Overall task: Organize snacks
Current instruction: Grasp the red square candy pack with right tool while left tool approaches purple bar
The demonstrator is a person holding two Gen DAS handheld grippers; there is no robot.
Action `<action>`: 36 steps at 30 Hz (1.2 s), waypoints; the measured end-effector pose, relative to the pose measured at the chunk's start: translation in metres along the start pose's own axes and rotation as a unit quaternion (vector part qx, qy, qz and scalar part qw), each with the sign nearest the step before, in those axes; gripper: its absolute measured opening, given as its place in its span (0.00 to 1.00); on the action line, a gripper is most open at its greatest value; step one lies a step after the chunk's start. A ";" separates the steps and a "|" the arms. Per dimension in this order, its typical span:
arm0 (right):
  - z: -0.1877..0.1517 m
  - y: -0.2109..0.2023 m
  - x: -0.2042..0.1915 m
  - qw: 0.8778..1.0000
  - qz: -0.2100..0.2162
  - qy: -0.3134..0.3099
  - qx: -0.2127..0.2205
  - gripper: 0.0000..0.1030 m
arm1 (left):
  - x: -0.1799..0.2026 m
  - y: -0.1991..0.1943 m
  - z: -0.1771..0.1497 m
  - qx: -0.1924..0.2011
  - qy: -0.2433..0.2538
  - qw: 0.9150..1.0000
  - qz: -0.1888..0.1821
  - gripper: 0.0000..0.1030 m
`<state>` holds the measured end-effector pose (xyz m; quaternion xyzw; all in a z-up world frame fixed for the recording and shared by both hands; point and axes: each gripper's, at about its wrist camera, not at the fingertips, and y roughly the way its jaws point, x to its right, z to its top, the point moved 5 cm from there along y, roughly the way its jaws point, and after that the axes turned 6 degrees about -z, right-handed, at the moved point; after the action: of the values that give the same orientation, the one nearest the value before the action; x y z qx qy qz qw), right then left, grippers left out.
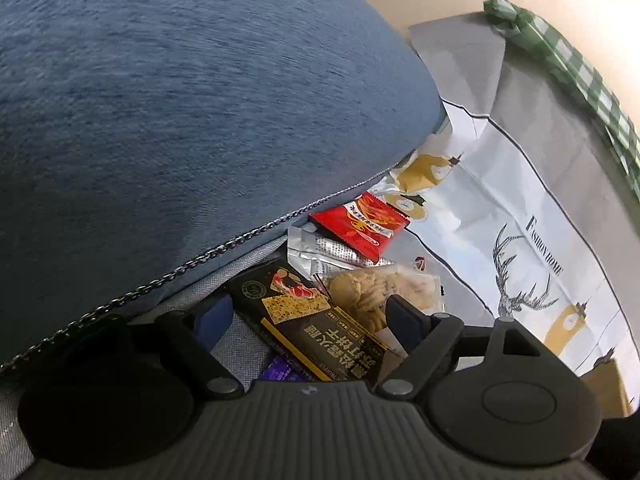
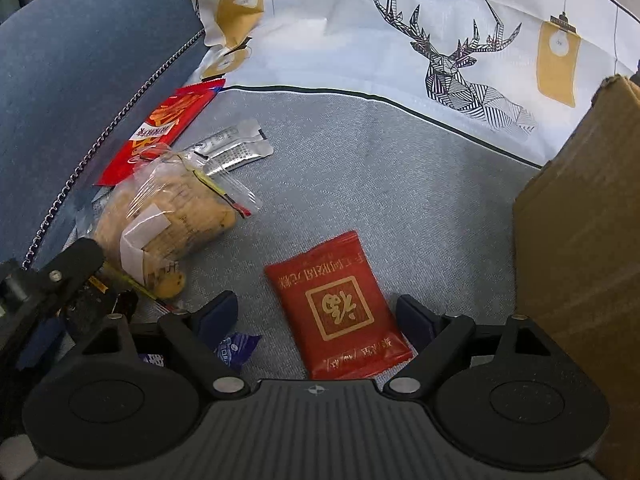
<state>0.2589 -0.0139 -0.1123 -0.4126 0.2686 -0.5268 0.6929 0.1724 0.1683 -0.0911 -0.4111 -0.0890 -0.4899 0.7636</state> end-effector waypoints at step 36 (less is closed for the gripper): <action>-0.117 -0.148 -0.005 0.995 0.045 0.003 0.093 0.43 | -0.002 -0.085 0.011 -0.093 0.127 0.970 -0.186 0.00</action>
<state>0.0881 -0.0580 -0.0464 -0.3322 0.2385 -0.5191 0.7505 0.1048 0.1622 -0.0393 -0.3913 -0.0205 -0.6774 0.6226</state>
